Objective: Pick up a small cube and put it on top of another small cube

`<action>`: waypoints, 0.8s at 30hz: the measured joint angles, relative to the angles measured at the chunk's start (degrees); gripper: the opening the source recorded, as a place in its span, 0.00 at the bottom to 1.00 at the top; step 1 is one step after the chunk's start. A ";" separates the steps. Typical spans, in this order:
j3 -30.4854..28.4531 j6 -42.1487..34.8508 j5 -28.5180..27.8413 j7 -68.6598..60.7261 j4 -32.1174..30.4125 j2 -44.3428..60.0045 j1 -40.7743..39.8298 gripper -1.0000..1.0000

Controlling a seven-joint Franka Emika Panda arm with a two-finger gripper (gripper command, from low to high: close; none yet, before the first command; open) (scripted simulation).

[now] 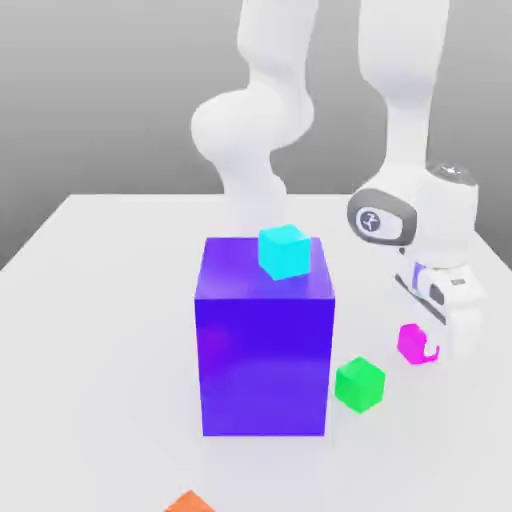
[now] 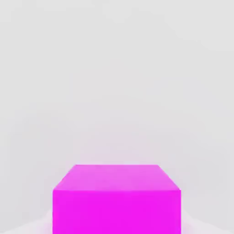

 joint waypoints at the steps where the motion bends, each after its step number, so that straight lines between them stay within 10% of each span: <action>1: 0.49 -1.12 0.43 -0.36 -0.25 -1.38 -0.40 0.00; 15: -5.66 -23.56 4.70 -0.52 -2.58 -26.22 -15.38 0.00; 23: -7.16 -12.75 8.15 -2.36 -1.82 -14.59 -16.85 0.00; 24: -6.93 -11.22 8.71 -2.74 -1.76 -12.99 -16.94 1.00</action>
